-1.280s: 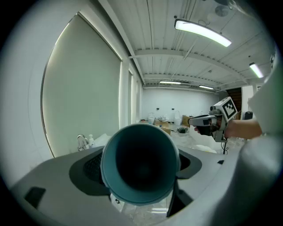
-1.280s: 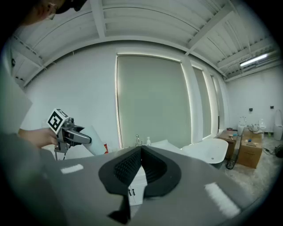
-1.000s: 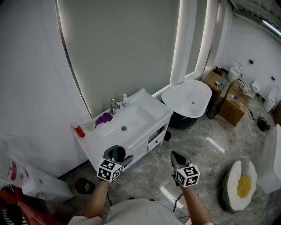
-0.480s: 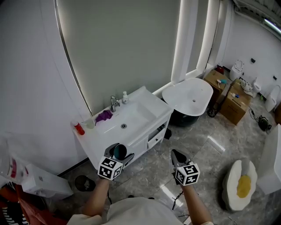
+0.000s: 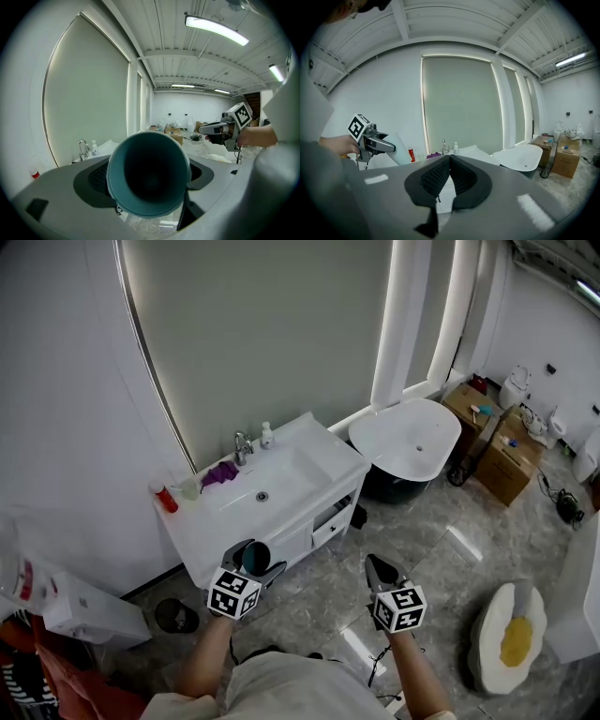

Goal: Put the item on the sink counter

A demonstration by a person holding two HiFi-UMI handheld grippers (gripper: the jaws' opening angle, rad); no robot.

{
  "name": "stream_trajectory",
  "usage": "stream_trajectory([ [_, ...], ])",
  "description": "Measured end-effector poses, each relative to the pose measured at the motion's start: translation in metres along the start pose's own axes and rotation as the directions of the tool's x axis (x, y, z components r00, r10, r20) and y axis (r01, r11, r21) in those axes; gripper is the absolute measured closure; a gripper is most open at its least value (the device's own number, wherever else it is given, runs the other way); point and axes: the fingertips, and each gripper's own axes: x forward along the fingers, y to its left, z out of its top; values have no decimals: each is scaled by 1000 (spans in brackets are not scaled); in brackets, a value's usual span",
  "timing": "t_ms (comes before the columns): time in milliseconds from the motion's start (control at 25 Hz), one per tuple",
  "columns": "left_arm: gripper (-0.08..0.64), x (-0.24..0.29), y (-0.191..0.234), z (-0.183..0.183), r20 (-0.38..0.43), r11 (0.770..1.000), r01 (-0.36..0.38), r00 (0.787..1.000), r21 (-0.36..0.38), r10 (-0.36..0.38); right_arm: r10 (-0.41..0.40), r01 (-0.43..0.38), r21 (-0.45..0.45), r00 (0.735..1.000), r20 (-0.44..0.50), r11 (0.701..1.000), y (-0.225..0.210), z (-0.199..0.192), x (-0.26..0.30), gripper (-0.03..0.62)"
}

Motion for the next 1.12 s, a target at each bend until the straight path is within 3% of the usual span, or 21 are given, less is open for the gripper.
stream_trajectory([
  [560,163,17,-8,-5,-7,999,-30,1000,-32,30,32,-32,-6,999,-23,999,-24,-7,14,581],
  [1120,163,74,53,9,-9,999,17,1000,-45,-17,5,-5,-1,998,-60,1000,-42,-3,91,581],
])
